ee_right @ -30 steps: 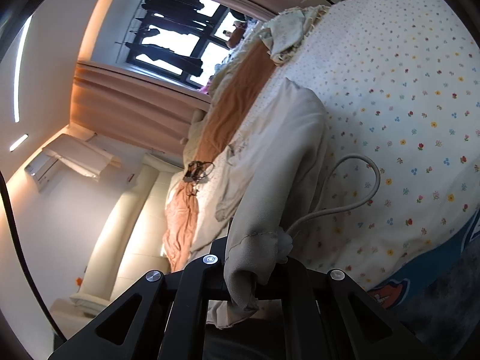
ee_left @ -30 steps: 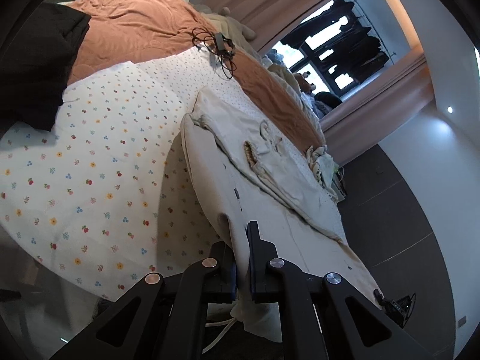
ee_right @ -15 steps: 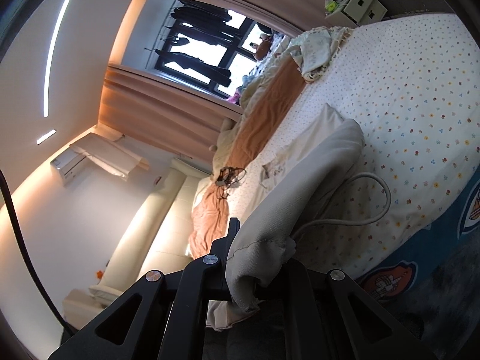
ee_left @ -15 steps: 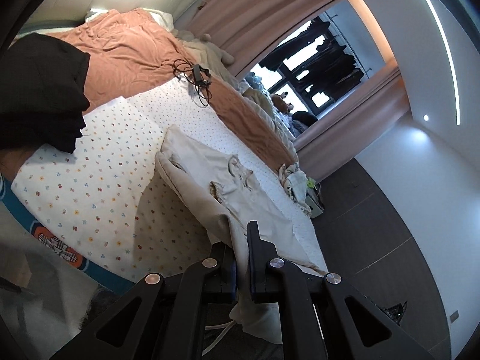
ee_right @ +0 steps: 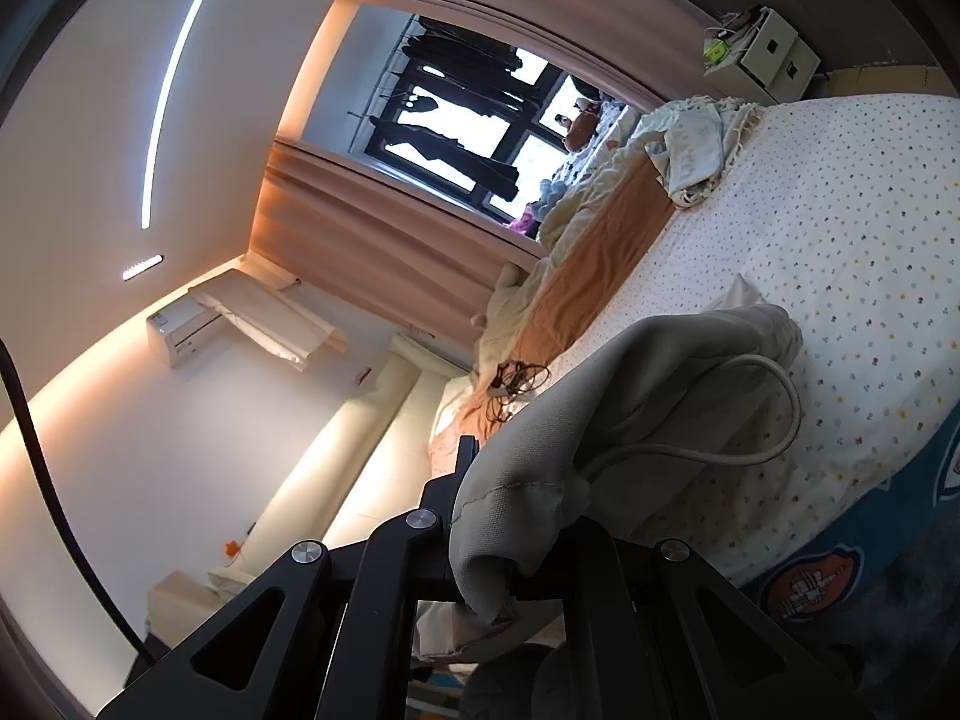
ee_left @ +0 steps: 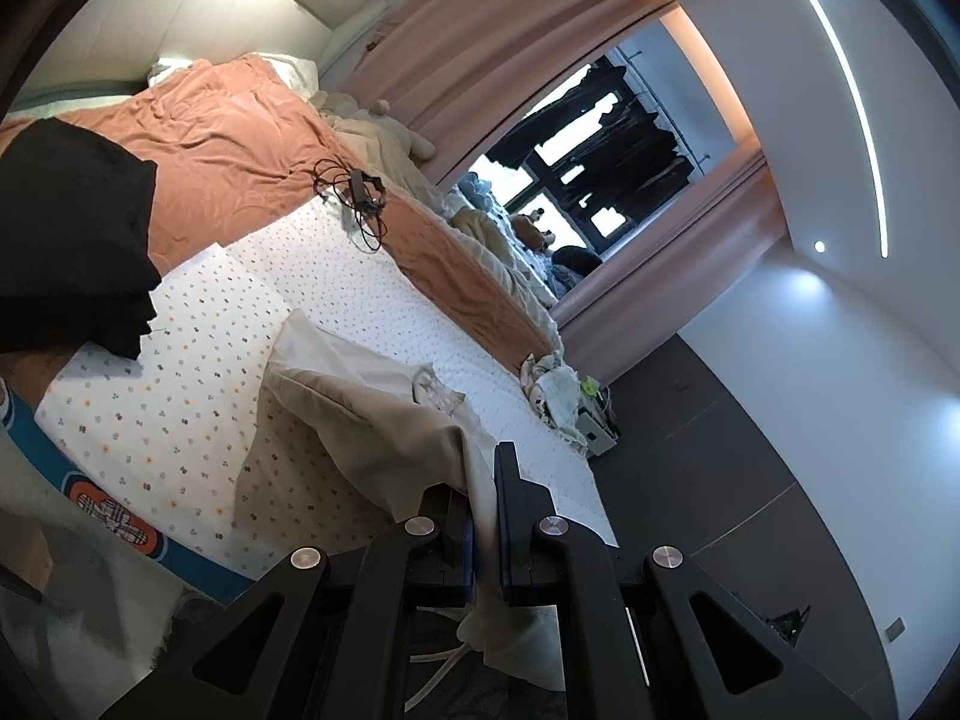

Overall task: Fold large clothes
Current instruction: 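Lift the hem with both tools and fold it toward the collar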

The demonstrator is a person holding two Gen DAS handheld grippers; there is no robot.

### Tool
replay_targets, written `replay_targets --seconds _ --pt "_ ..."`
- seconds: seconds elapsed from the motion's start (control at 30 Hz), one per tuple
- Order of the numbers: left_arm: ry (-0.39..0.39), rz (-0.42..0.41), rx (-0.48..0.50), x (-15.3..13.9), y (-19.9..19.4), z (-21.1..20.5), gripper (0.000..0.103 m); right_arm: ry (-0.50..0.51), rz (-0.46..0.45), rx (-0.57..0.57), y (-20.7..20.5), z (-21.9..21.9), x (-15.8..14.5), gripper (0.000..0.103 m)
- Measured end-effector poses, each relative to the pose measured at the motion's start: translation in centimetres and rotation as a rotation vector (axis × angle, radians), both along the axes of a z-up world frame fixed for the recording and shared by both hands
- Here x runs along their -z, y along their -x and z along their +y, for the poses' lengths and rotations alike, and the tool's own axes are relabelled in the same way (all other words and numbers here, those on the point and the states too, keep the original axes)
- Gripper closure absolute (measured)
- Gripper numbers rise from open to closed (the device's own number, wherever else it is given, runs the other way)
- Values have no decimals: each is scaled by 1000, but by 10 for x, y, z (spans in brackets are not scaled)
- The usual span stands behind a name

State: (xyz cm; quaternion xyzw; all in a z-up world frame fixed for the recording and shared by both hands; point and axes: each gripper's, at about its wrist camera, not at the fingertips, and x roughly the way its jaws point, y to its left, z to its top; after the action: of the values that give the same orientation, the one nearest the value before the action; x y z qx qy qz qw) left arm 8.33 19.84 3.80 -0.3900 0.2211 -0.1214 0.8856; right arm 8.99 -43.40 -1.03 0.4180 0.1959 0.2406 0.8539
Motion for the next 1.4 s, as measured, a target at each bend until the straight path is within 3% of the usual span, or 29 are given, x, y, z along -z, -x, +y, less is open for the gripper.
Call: replay_targets --seconds 0.33,0.67,1.07,1.4 --pt "-2 16 3 -3 -46 1 98 -6 32 12 -36 -2 2 95" --pt "-28 40 -9 1 -126 7 98 11 57 11 -111 -1 0 95" --pt "-9 175 -20 61 -246 30 98 121 138 43 -221 10 25 95" --pt "7 320 -40 141 -316 38 97 162 285 54 -295 11 97 95"
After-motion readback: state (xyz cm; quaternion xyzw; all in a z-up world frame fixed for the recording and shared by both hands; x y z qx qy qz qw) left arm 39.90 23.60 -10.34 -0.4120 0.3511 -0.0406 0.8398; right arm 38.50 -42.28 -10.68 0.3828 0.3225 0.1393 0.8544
